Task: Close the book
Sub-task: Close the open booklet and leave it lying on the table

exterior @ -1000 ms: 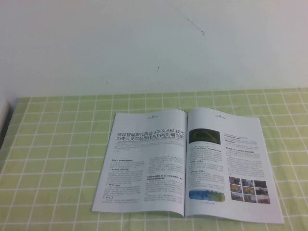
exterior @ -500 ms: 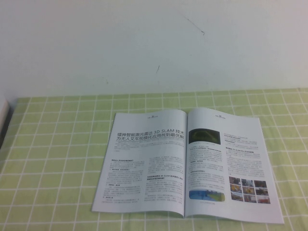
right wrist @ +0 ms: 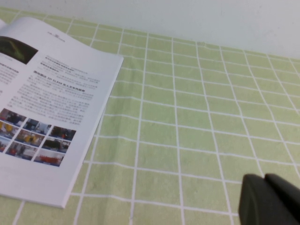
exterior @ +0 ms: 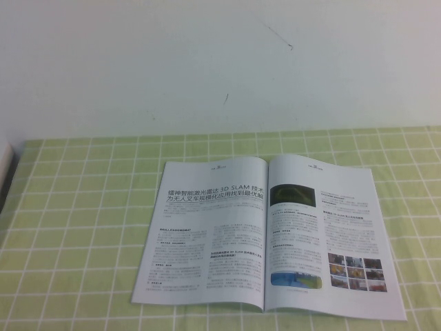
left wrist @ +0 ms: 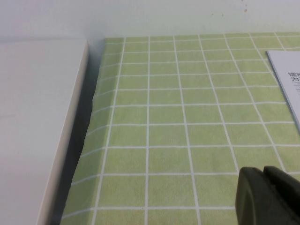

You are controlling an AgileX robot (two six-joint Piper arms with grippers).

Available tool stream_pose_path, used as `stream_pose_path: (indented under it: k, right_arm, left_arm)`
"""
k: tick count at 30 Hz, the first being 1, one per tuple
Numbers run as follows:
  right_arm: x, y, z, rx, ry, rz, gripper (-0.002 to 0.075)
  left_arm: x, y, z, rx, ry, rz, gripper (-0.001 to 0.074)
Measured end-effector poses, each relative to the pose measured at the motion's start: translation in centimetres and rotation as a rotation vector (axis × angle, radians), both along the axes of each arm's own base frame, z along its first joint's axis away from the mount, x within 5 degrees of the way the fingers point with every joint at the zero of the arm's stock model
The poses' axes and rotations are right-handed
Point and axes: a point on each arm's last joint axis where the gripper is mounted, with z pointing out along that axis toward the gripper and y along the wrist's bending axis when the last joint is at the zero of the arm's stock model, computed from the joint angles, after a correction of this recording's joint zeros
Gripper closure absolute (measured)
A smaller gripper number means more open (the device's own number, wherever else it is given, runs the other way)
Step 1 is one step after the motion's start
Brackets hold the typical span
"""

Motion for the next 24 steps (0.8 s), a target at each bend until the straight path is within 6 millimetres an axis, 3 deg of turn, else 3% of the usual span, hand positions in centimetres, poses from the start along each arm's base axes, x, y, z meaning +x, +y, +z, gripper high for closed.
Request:
stream_pose_path:
  k: [12,19,24]
  right_arm:
    - [0.2,0.0,0.4,-0.01,-0.065,0.002,0.073]
    - [0.5,0.0,2.0,-0.019,-0.243,0.008,0.073]
    - [0.5,0.1,3.9,-0.022,-0.46,0.013,0.073]
  left_arm:
    - [0.3,0.1,1.2,0.003,-0.152,0.01,0.0738]
    - [0.4,0.2,2.6,0.006,-0.308,0.019,0.0738]
    - [0.2,0.3,4.1,0.01,-0.474,0.029,0.0738]
